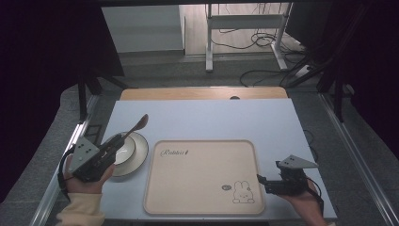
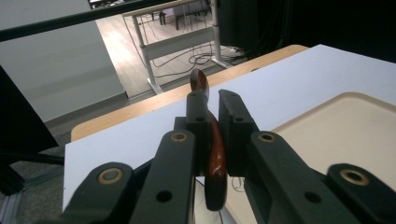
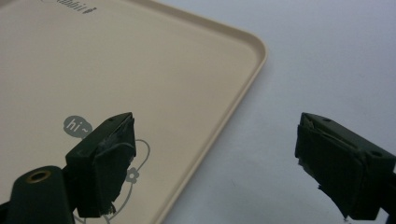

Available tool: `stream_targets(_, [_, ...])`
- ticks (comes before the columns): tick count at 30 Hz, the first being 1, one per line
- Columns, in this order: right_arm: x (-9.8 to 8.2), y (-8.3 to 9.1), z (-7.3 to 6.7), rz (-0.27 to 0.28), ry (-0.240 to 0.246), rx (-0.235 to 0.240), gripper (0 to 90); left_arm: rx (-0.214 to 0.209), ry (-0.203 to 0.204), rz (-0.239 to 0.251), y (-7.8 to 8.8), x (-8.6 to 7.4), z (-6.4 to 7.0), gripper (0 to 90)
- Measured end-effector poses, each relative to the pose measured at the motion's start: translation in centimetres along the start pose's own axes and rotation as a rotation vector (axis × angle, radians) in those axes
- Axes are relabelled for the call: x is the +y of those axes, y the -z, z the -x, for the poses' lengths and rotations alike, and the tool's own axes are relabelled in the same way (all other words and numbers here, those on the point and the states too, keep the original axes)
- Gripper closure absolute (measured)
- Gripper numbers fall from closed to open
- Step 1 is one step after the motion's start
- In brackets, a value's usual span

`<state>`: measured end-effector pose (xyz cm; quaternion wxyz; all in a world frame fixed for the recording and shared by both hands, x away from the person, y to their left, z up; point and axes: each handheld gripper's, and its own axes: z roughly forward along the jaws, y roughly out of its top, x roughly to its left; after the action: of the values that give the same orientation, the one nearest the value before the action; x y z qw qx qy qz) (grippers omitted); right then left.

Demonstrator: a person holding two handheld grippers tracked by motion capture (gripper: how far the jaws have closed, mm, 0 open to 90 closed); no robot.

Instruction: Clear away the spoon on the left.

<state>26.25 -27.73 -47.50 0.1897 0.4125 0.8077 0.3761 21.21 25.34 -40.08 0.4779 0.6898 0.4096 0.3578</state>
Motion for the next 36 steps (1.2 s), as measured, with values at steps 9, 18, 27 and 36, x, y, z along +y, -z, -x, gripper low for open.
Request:
stream_targets(9, [0.0,-0.1,0.0,-0.001,-0.001,0.005,12.6,-0.036,-0.012,-0.024,-1.6,-0.1,1.4,84.7])
stream_targets(18, [-0.1,0.0,0.1,0.000,-0.001,0.006,12.6,-0.076,-0.030,-0.034,-3.3,0.4,2.8,84.7])
stream_targets(27, [-0.1,0.0,0.1,-0.002,0.001,0.007,12.6,-0.114,-0.050,-0.060,-4.5,0.2,4.1,84.7])
stream_targets(36, [-0.1,-0.1,0.0,-0.005,0.000,0.010,12.6,-0.137,-0.063,-0.086,-5.5,-0.1,5.1,84.7])
